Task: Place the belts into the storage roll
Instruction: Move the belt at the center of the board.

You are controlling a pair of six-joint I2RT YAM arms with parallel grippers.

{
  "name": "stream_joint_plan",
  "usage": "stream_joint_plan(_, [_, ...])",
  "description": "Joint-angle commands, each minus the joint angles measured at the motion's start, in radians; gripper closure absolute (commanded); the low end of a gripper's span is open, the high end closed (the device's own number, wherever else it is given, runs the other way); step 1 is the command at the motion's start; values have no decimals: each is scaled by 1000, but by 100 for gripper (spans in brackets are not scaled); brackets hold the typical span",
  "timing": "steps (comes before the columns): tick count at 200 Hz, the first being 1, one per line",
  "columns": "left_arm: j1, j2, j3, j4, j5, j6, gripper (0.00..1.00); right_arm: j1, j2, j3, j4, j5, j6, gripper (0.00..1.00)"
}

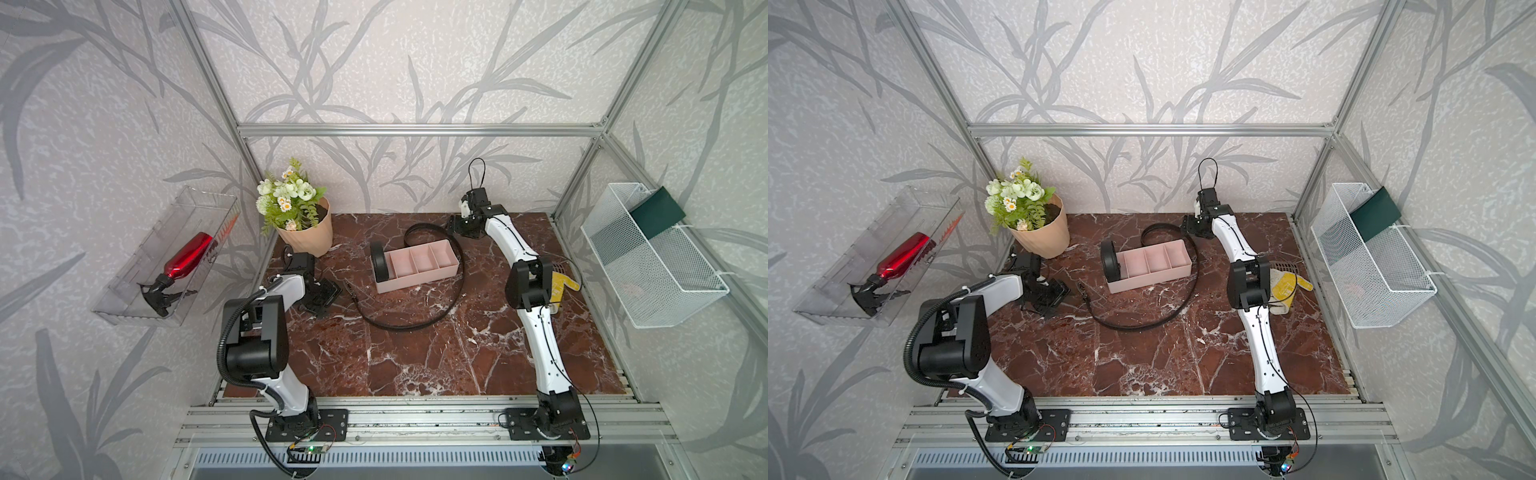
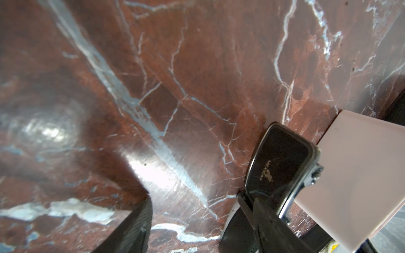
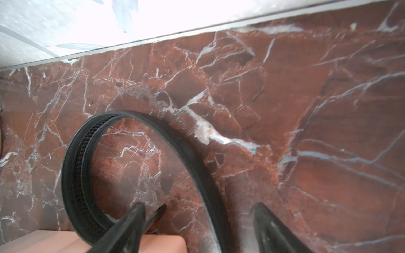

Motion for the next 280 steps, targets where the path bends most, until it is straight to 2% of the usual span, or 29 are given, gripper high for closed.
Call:
stream_joint_plan(1, [-6, 50, 7, -38, -11, 10, 27, -3, 49, 32, -46, -14, -12, 26])
stream_joint_plan(57, [-5, 88, 26, -29, 3, 5, 27, -2, 58, 16, -65, 12, -44, 29])
stream_joint_plan(81, [-6, 89, 29, -29, 5, 7, 27, -19, 29, -22, -94, 91, -3, 51])
stream_joint_plan(118, [-7, 86, 34, -23, 8, 6, 28, -81, -120, -249, -91, 160, 39, 100])
stream_joint_plan(167, [-42, 53, 22, -9, 1, -3, 28, -156, -525, -878, 62, 196, 60, 100])
stream_joint_plan(202, [-84, -3, -22, 8, -14, -26, 27, -163, -783, -1218, 63, 211, 86, 100])
stream_joint_plan(240, [-122, -107, -98, 12, -40, -47, 28, -137, -1053, -1548, 91, 149, 168, 100])
stream_joint_plan(246, [-126, -123, -109, 10, -46, -48, 28, -130, -1088, -1591, 89, 135, 182, 94])
stream_joint_plan(251, [-129, -140, -120, 8, -50, -49, 27, -122, -1117, -1626, 86, 129, 200, 82])
stream_joint_plan(260, [-137, -164, -137, 2, -57, -54, 28, -101, -1172, -1685, 97, 114, 222, 41])
stream_joint_plan(273, [-143, -198, -163, 2, -59, -63, 28, -75, -1248, -1746, 111, 102, 223, 2])
stream_joint_plan(280, [-145, -213, -175, 13, -49, -63, 28, -72, -1289, -1767, 122, 106, 218, 1])
